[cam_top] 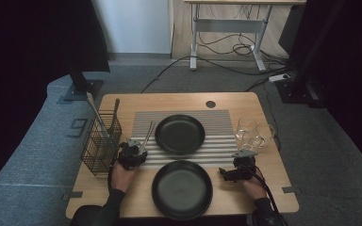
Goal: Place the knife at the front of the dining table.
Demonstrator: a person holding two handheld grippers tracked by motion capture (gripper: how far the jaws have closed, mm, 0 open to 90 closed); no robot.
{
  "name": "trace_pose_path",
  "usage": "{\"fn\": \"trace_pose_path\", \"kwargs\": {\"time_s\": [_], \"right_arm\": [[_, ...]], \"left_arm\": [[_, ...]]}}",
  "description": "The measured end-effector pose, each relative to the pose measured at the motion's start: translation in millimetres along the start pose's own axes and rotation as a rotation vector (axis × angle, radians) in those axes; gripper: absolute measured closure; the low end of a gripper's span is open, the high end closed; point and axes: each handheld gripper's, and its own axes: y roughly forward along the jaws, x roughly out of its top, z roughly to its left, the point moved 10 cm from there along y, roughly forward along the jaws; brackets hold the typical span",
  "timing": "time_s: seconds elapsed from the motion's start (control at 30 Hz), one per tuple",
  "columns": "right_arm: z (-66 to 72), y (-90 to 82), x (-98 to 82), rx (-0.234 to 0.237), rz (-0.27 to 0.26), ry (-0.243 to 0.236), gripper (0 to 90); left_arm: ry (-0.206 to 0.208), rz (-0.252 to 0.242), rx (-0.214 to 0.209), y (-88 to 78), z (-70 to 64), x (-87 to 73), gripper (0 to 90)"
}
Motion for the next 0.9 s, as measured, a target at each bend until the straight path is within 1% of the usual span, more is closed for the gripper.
{"fn": "trace_pose_path", "kwargs": {"time_s": [0.27, 0.4, 0.67, 0.9], "right_arm": [[0.0, 0.0, 0.0, 0.0, 0.0, 0.0, 0.0], [0.0, 0.0, 0.0, 0.0, 0.0, 0.0, 0.0], [0.0, 0.0, 0.0, 0.0, 0.0, 0.0, 0.0], [0.0, 0.0, 0.0, 0.0, 0.0, 0.0, 0.0]], "left_arm": [[0.021, -0.003, -0.02, 0.7, -7.8, 0.4, 53.0], [0.022, -0.005, -0.035, 1.1, -11.1, 0.7, 52.8], [0.034, -0.006, -0.041, 1.8, -15.1, 1.1, 52.2], [0.035, -0.007, -0.039, 2.0, -14.7, 1.2, 52.2]]}}
